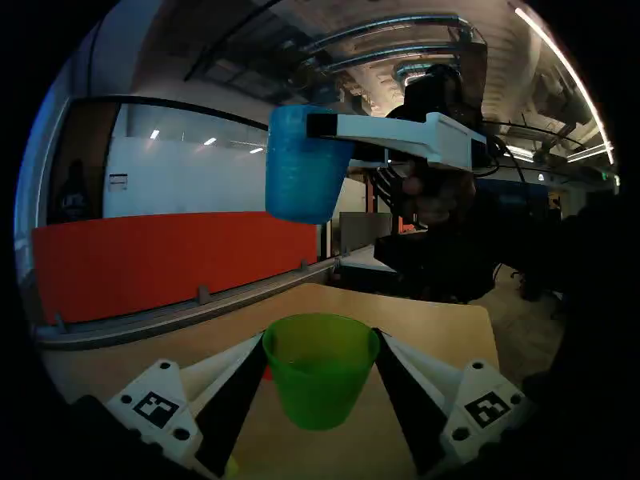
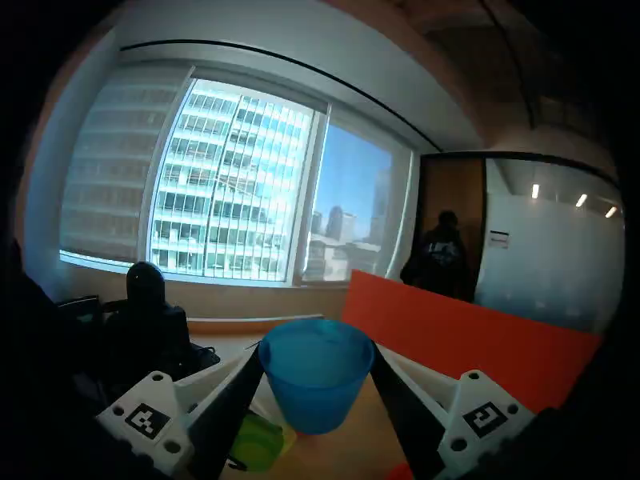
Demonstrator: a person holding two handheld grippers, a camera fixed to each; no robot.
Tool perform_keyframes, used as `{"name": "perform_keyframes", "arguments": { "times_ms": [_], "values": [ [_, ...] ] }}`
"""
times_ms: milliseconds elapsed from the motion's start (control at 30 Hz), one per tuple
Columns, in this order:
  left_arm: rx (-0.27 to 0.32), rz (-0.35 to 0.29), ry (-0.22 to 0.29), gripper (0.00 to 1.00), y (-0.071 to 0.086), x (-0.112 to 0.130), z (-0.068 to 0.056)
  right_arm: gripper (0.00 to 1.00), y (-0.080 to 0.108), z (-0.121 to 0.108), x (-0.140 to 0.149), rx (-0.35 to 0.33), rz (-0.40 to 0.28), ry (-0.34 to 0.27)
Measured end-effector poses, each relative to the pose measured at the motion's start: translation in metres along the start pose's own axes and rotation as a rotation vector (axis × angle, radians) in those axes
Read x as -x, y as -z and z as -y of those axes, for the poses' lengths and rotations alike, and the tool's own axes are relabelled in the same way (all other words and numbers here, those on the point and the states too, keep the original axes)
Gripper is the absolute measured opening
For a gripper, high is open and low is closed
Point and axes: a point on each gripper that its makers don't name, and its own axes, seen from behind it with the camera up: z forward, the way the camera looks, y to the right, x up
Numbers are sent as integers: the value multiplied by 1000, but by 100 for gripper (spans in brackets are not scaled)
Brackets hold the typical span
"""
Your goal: Pour water
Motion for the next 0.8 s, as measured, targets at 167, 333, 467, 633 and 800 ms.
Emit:
{"name": "perform_keyframes", "arguments": {
  "times_ms": [167, 333, 467, 633, 800],
  "values": [
    [-5, 0, 2, 89, -1, 0, 2, 92, 2, -2, 0, 0, 7, -12],
    [-8, 3, -1, 89, 0, 1, 3, 92, 6, -6, 4, 3, 15, -25],
    [-12, 8, -5, 89, 1, 2, 4, 92, 11, -9, 9, 8, 26, -36],
    [-19, 11, -5, 89, 2, 3, 7, 92, 19, -14, 14, 18, 38, -49],
    [-23, 15, -4, 89, 3, 5, 8, 92, 29, -21, 17, 35, 44, -59]
  ]
}}
